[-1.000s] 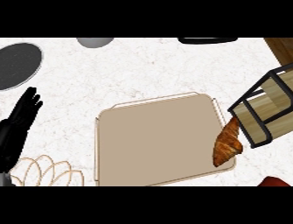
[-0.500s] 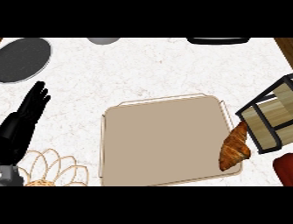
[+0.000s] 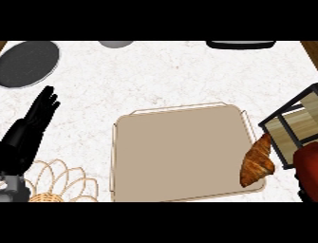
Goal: Pick the bell pepper from the tray and place it in the tiered shelf
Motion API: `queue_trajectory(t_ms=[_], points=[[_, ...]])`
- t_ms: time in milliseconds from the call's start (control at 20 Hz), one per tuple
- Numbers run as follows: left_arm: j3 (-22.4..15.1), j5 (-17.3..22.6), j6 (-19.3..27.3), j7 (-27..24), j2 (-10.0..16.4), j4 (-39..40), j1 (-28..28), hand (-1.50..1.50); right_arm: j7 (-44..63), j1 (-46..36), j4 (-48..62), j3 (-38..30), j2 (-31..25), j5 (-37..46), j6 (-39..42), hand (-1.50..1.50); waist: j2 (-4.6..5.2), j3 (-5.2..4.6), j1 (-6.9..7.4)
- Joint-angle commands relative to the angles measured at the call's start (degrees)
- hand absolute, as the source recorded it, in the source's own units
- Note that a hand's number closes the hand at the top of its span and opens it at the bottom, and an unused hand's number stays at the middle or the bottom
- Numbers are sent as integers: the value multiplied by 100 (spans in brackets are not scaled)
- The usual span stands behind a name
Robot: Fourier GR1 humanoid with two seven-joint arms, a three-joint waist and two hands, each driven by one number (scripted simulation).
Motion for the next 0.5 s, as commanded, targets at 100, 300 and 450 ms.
queue_trajectory(t_ms=[100, 300, 450], points=[[74, -11, 32, 34, 46, -62, 19, 0, 227, -408, -521, -866, -1781, 1031, 706, 150, -4, -114, -221], [43, 53, -32, 148, 63, -131, -104, 0, 19, -840, -94, -1376, -2999, 1360, 943, 150, 60, -36, 23], [-86, 91, -84, 182, -44, -143, -59, 0, -354, -1125, 414, -1554, -3501, 1527, 920, 150, 74, -7, 128]])
